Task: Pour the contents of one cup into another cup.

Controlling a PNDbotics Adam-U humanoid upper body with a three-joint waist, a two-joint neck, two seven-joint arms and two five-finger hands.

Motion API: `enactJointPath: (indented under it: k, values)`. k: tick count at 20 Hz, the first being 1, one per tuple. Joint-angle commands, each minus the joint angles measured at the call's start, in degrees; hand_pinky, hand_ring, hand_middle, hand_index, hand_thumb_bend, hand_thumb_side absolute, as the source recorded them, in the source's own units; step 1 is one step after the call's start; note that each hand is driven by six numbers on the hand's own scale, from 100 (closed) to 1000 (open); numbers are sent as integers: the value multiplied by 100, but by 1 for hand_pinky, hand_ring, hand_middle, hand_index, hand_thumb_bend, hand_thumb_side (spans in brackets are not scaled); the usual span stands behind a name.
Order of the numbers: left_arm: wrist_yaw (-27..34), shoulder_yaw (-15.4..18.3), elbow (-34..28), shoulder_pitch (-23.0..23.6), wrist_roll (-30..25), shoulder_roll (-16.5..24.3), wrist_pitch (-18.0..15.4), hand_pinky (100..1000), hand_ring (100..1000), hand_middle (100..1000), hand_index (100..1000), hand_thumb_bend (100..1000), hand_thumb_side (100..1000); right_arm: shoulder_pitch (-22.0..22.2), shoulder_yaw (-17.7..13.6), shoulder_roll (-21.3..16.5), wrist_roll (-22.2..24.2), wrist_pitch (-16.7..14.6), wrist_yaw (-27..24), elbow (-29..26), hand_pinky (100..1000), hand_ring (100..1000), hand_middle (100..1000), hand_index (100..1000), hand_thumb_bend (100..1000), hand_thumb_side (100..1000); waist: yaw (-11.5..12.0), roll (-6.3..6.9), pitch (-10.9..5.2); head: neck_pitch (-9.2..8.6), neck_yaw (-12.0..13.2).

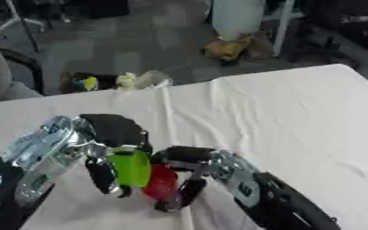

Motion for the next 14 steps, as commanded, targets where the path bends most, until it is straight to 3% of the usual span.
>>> enactJointPath:
  k: [1, 14]
  values:
    - [-168, 20, -177, -181, -207, 27, -247, 108, 169, 294, 659, 193, 158, -108, -2, -12, 13, -10, 65, -47, 843, 864, 294, 678, 100, 317, -8, -3, -100, -46, 15]
    - [-997, -50, -304, -230, -403, -79, -681, 100, 100, 261, 631, 176, 150, -99, 8, -9, 43, 5, 25, -77, 843, 866, 294, 676, 100, 318, -24, 22, -90, -54, 20]
